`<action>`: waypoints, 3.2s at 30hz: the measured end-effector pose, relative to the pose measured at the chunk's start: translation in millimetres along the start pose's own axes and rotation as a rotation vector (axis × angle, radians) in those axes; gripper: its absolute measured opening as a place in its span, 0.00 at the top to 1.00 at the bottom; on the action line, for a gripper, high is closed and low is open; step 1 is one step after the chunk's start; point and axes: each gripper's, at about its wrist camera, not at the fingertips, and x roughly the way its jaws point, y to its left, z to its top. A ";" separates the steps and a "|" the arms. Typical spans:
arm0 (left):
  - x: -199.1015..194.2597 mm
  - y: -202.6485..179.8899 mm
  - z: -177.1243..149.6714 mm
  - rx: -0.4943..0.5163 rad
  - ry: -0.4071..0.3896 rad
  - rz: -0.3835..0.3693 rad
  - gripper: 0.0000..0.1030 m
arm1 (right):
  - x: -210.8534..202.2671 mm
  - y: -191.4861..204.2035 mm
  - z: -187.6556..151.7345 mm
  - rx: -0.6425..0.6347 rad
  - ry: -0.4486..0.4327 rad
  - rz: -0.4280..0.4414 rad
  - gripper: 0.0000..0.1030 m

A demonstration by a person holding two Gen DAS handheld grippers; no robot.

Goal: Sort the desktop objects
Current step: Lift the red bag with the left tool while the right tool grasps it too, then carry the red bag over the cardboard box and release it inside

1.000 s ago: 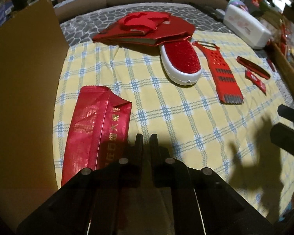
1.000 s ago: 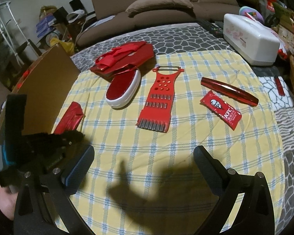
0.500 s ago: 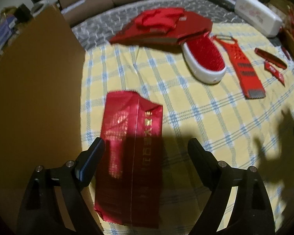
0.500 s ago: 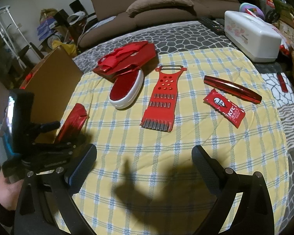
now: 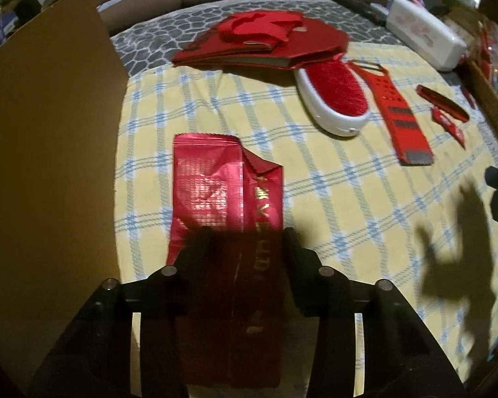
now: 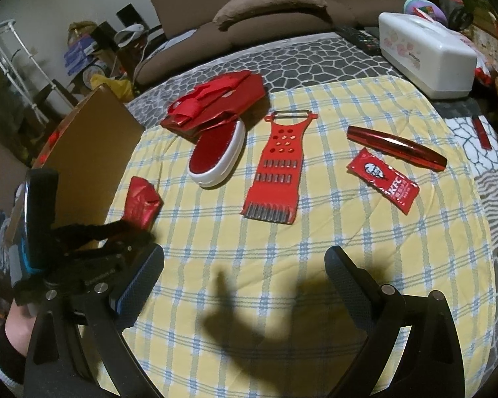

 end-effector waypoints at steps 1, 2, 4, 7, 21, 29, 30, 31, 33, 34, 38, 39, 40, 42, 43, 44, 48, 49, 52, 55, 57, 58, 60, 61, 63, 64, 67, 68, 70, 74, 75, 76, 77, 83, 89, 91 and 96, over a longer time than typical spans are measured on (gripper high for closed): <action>-0.7 -2.1 -1.0 -0.004 -0.001 -0.012 0.63 | -0.2 1.2 -0.1 -0.002 -0.001 0.002 0.04; -1.6 -3.6 -1.0 -0.011 -0.002 -0.025 0.63 | -0.3 1.8 -0.4 -0.004 -0.001 0.004 0.04; -6.1 -8.1 -4.4 -0.038 -0.004 -0.096 0.63 | 0.0 3.4 -0.8 -0.002 0.001 0.019 0.04; -10.8 -19.3 -8.7 -0.031 -0.007 -0.155 0.75 | 2.3 1.8 -1.3 0.020 0.011 0.047 0.09; -36.9 -39.0 -14.1 0.033 -0.096 -0.082 0.35 | 9.7 -5.5 -2.8 0.066 0.043 0.074 0.11; -9.2 -16.8 -9.4 0.067 -0.014 -0.005 0.25 | 12.0 -0.2 -3.6 0.052 0.049 0.081 0.11; -5.4 -15.2 -10.7 0.068 -0.003 0.000 0.21 | 12.6 -0.4 -3.8 0.052 0.051 0.082 0.11; -1.4 -13.6 -12.3 0.066 0.007 -0.007 0.17 | 13.5 -0.6 -4.1 0.052 0.054 0.082 0.11; 3.8 -11.4 -15.7 0.057 0.021 -0.031 0.17 | 14.9 -0.8 -4.4 0.052 0.058 0.081 0.11; 3.6 -11.5 -17.1 0.053 0.015 -0.038 0.17 | 15.7 -0.7 -4.6 0.051 0.061 0.080 0.11; -1.8 -9.9 -20.5 0.044 -0.015 -0.060 0.38 | 17.9 1.2 -5.1 0.044 0.067 0.080 0.11; -4.1 -10.1 -20.4 0.042 -0.017 -0.065 0.46 | 18.0 1.8 -5.4 0.044 0.068 0.081 0.11; -5.7 -9.9 -20.1 0.035 -0.016 -0.077 0.50 | 18.6 2.4 -5.7 0.043 0.069 0.083 0.11; -10.9 -10.3 -20.7 0.017 -0.022 -0.117 0.56 | 19.6 4.1 -6.2 0.044 0.072 0.089 0.11; -12.6 -10.4 -21.0 0.009 -0.022 -0.138 0.56 | 20.6 4.8 -6.6 0.050 0.074 0.101 0.11; -13.5 -12.1 -20.4 0.001 -0.019 -0.157 0.57 | 21.3 5.4 -7.0 0.056 0.077 0.113 0.11; -19.4 -17.8 -24.8 -0.043 -0.011 -0.248 0.57 | 26.4 7.2 -8.9 0.111 0.091 0.195 0.14; -21.4 -19.3 -26.6 -0.057 -0.010 -0.275 0.57 | 29.0 7.2 -9.7 0.134 0.099 0.223 0.18; -29.2 -24.1 -29.9 -0.084 -0.017 -0.346 0.57 | 36.0 7.8 -13.2 0.176 0.126 0.262 0.22; -34.8 -32.8 -29.8 -0.075 -0.022 -0.375 0.57 | 38.9 9.9 -14.0 0.184 0.138 0.282 0.42; -38.7 -37.4 -30.1 -0.062 -0.032 -0.379 0.57 | 39.0 11.0 -14.0 0.187 0.139 0.301 0.68; -40.4 -39.0 -29.6 -0.059 -0.037 -0.380 0.57 | 37.9 12.2 -13.3 0.189 0.138 0.320 0.79; -43.2 -41.0 -29.0 -0.050 -0.050 -0.374 0.56 | 32.0 16.0 -10.9 0.181 0.116 0.318 0.81; -44.9 -41.5 -28.6 -0.044 -0.058 -0.369 0.54 | 29.9 17.8 -9.5 0.176 0.109 0.319 0.84; -49.4 -40.7 -29.3 -0.030 -0.075 -0.350 0.45 | 26.5 20.6 -6.3 0.178 0.094 0.335 0.90; -51.6 -40.9 -29.3 -0.021 -0.085 -0.339 0.37 | 23.3 22.3 -3.8 0.183 0.085 0.348 0.91; -59.4 -42.2 -29.6 0.003 -0.120 -0.287 0.27 | 17.0 29.1 1.5 0.180 0.065 0.362 0.92; -64.0 -42.4 -29.1 0.011 -0.136 -0.272 0.27 | 13.2 31.7 3.8 0.177 0.055 0.371 0.92; -72.3 -40.5 -28.5 0.016 -0.163 -0.264 0.27 | 8.0 36.7 7.1 0.175 0.038 0.387 0.93; -88.8 -36.3 -26.8 0.026 -0.217 -0.257 0.26 | -1.2 45.8 13.7 0.176 0.011 0.417 0.93; -92.7 -36.7 -26.2 0.031 -0.226 -0.265 0.26 | -3.3 47.8 15.2 0.183 0.008 0.434 0.93; -95.4 -37.2 -26.3 0.036 -0.232 -0.274 0.26 | -4.2 49.4 16.3 0.189 0.007 0.448 0.93; -98.7 -37.5 -26.2 0.044 -0.243 -0.281 0.26 | -3.9 50.1 17.4 0.193 0.007 0.458 0.93; -122.4 -39.2 -22.9 0.071 -0.297 -0.286 0.49 | -11.5 67.0 24.5 0.206 -0.005 0.519 0.92; -137.2 -14.9 -19.0 0.014 -0.324 -0.326 0.65 | -22.2 84.0 33.9 0.194 -0.035 0.548 0.92; -141.7 -4.2 -16.6 -0.013 -0.334 -0.350 0.65 | -26.4 90.7 37.3 0.200 -0.044 0.579 0.92; -163.0 18.9 -11.8 -0.048 -0.392 -0.377 0.65 | -40.6 117.0 49.8 0.173 -0.081 0.633 0.92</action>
